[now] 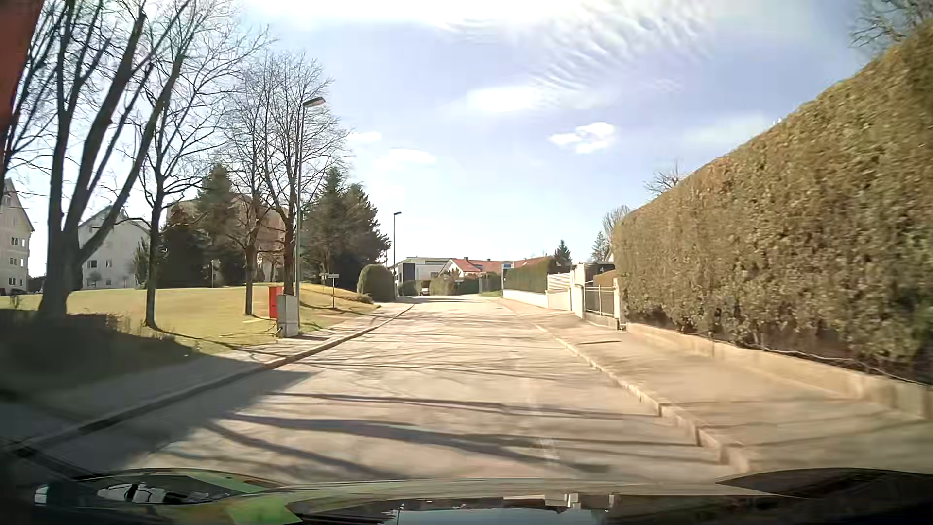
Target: Follow the waypoints while adhering to traffic rules and regulations
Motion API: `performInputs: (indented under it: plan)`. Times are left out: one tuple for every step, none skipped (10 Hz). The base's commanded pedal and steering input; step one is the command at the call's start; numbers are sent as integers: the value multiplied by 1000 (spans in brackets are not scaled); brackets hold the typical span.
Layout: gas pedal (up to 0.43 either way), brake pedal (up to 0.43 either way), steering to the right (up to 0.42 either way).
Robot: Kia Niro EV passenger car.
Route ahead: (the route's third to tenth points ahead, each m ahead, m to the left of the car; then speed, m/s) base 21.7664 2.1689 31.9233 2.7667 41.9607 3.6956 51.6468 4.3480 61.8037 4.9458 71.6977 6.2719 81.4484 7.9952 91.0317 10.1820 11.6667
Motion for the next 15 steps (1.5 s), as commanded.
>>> performInputs:
  plan:
    - [197,0,-3]
    - [197,0,-1]
    - [197,0,2]
    - [197,0,2]
    - [197,0,2]
    - [197,0,2]
    - [197,0,1]
    - [197,0,0]
    - [197,0,-2]
    - [197,0,-3]
    - [197,0,-3]
    - [209,0,-3]
    - [209,0,-4]
    - [209,0,-4]
    - [220,0,-5]
